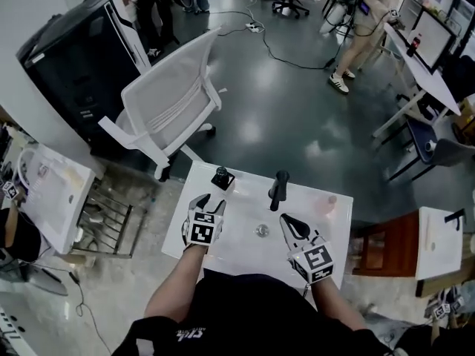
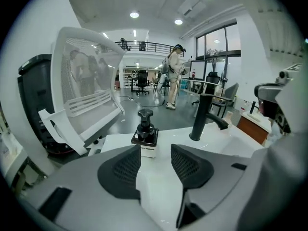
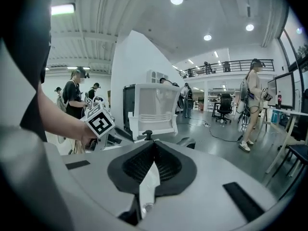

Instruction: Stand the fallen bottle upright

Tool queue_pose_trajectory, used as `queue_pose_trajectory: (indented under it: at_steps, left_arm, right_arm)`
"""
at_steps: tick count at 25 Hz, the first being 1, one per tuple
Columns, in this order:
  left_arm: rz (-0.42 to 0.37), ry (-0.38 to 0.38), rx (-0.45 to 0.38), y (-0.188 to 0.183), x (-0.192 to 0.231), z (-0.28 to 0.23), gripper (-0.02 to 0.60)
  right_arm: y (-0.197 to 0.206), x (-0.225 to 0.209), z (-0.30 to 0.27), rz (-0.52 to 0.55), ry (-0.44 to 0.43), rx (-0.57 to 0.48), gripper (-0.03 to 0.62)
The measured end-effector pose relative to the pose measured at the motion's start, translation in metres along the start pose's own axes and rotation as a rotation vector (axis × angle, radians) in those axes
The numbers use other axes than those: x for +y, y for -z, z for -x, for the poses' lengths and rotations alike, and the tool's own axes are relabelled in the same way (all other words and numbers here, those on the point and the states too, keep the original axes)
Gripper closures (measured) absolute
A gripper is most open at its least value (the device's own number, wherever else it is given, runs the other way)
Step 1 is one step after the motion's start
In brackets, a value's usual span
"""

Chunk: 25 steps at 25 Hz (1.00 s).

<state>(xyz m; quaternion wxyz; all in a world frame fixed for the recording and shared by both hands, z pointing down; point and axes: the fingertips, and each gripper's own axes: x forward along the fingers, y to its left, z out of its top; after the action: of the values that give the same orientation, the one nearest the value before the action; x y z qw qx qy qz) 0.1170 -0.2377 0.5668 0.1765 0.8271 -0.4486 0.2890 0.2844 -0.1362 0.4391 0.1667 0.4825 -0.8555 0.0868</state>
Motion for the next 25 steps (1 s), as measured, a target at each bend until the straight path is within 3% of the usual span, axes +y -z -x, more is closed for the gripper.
queue_pose_trajectory:
  at_steps: [5,9,17,25]
  left_arm:
    - [0.039,-0.033,-0.074,-0.022,-0.027,0.033,0.417]
    - [0.014,-0.015,-0.158,-0.056,-0.047,0.052,0.455]
    - [-0.050,0.047,-0.296,-0.115,-0.052,0.076,0.503]
    - [-0.116,0.089,-0.376,-0.154,-0.045,0.096,0.520]
  right_arm:
    - [-0.014,-0.014,0.019,-0.009,-0.056,-0.068,0.579]
    - [-0.029,-0.017,0.031,-0.013,-0.096,-0.104,0.580]
    - [-0.053,-0.028,0.039,0.025,-0.037,-0.194,0.582]
    - [-0.074,-0.043,0.052,-0.031,0.093,-0.251,0.583]
